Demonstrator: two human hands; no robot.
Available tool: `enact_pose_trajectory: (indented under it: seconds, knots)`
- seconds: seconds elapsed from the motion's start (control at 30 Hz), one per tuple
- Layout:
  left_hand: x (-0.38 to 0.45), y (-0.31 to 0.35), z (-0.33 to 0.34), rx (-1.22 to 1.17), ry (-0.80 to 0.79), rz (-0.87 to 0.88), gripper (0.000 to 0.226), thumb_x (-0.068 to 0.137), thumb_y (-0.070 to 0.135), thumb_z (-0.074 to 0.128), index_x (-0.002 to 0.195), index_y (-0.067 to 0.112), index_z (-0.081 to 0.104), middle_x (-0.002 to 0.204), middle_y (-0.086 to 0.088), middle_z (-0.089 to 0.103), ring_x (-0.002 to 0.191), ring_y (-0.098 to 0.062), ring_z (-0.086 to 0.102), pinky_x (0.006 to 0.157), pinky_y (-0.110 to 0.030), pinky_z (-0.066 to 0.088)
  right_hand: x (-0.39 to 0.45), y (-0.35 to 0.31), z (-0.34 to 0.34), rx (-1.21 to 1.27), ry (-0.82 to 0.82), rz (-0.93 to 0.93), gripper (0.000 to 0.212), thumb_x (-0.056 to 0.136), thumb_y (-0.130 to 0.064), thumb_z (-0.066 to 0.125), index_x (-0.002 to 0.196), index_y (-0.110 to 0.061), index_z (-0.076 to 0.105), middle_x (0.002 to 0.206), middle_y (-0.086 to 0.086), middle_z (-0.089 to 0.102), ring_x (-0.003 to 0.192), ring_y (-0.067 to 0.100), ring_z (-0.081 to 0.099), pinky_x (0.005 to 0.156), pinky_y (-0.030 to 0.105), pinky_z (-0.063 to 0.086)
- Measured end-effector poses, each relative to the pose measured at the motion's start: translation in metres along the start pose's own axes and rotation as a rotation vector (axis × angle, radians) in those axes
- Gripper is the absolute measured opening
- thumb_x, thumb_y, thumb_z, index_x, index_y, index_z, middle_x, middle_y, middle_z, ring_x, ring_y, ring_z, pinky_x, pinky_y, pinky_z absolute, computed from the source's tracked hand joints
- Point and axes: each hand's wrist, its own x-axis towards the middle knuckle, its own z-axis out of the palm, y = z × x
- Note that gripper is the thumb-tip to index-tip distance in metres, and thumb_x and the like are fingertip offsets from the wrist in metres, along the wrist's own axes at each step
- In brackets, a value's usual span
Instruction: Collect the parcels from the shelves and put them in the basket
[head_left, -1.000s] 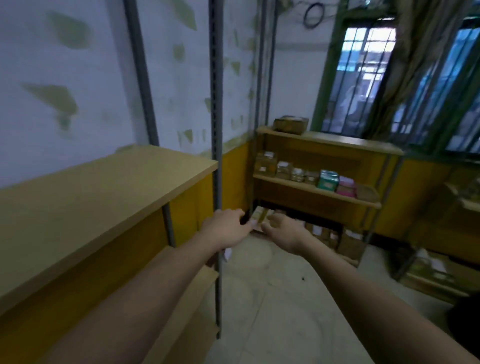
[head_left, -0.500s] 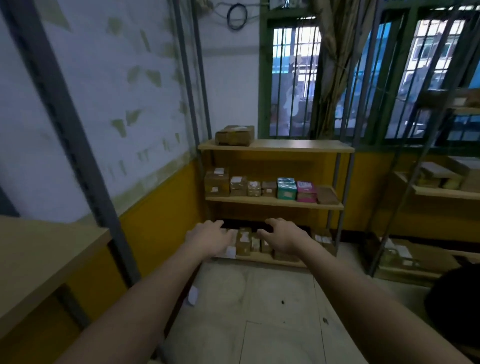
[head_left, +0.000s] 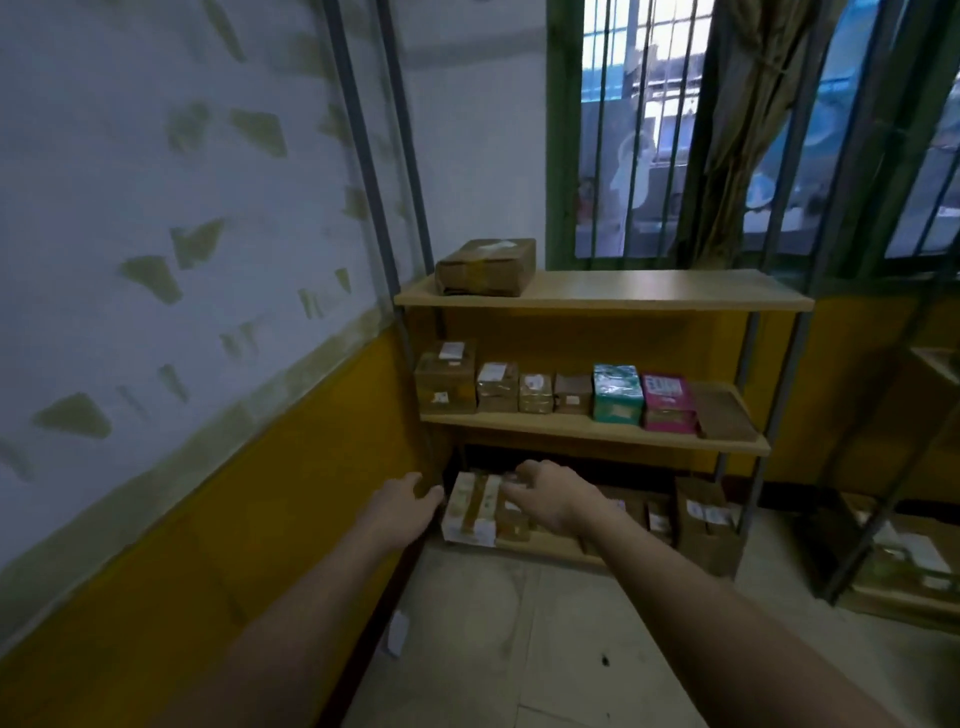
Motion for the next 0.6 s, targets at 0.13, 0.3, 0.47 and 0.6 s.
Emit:
enact_pose_trajectory:
  seconds: [0.13,0.3,0.47,0.6]
  knots:
    - [0.074,-0.014,-0.007,-0.102,0.045,-0.04,0.068,0.102,0.054,0.04,0.157,0.019,0.023,0.164,-0.007,0.023,0.137,-0.035,0.045,0.11,-0.048,0.043,0.07,0.006,0.012,-0.005,-0.035,-0.002,0.067,0.096,-0.058,0.043,0.151,-0.019,0.038,0.148,0.01,0.047,0.131,0.031,0.047,0.106,0.048,0.044]
    - [0.176,-0.031,-0.007,-0.175,0.09,-0.054,0.065,0.101,0.057,0.039,0.156,0.024,0.027,0.161,-0.006,0.028,0.138,-0.032,0.042,0.108,-0.05,0.044,0.172,0.006,0.029,0.026,-0.085,0.039,0.07,0.094,-0.058,0.046,0.152,-0.02,0.036,0.149,0.009,0.045,0.131,0.03,0.048,0.106,0.048,0.044]
    - [0.269,-0.048,-0.009,-0.299,0.115,-0.064,0.061,0.102,0.05,0.044,0.154,0.019,0.033,0.154,-0.008,0.042,0.134,-0.03,0.048,0.11,-0.046,0.043,0.268,0.002,0.033,0.218,-0.074,0.104,0.066,0.095,-0.051,0.051,0.15,-0.02,0.035,0.14,0.006,0.052,0.118,0.023,0.056,0.099,0.043,0.05]
    - [0.337,-0.054,-0.012,-0.413,0.096,-0.129,0.057,0.103,0.045,0.048,0.151,0.016,0.038,0.155,-0.008,0.041,0.138,-0.03,0.045,0.111,-0.045,0.041,0.333,0.0,0.028,0.426,-0.065,0.169,0.051,0.1,-0.037,0.052,0.144,-0.014,0.04,0.126,0.006,0.06,0.103,0.02,0.062,0.092,0.04,0.053]
